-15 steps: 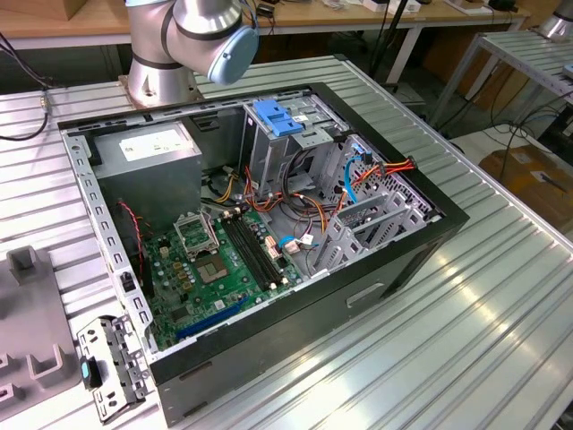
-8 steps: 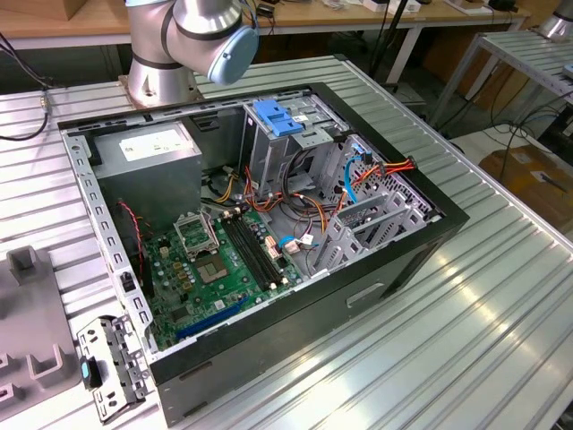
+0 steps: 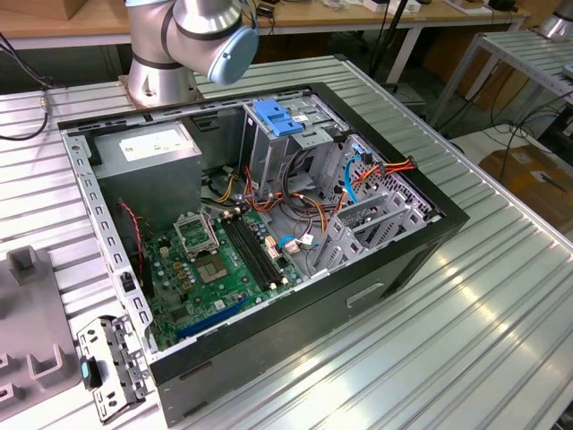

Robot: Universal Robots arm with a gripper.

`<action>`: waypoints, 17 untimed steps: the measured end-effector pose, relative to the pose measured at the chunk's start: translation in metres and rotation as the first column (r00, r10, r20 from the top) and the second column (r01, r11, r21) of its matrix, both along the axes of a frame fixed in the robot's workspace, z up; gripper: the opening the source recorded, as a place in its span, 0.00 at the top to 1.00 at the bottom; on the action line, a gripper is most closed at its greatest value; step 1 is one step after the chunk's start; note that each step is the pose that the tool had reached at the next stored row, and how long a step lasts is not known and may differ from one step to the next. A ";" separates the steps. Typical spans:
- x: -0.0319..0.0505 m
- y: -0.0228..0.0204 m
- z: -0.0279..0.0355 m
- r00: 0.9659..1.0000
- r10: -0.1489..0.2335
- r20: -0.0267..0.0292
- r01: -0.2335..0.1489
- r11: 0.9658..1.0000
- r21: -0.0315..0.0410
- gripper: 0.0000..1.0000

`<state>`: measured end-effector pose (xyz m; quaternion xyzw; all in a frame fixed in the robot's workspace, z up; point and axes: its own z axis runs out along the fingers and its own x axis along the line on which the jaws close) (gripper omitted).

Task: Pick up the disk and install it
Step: 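Pick up the disk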

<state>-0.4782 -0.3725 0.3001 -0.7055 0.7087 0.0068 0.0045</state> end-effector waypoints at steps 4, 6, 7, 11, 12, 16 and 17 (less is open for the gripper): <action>0.0000 0.0000 0.0016 1.000 0.000 0.000 0.000 1.000 -0.001 0.63; 0.0001 0.0000 0.0018 1.000 0.000 0.000 0.000 1.000 -0.001 0.63; 0.0001 0.0000 0.0019 1.000 0.000 0.000 0.000 1.000 -0.001 0.63; 0.0001 0.0000 0.0019 1.000 0.000 0.000 0.000 1.000 -0.001 0.63; 0.0001 0.0000 0.0020 1.000 0.000 0.000 0.000 1.000 -0.001 0.63; 0.0001 0.0000 0.0040 1.000 0.000 0.000 0.000 1.000 -0.001 0.63; 0.0001 0.0000 0.0046 1.000 0.000 0.000 0.000 1.000 -0.002 0.63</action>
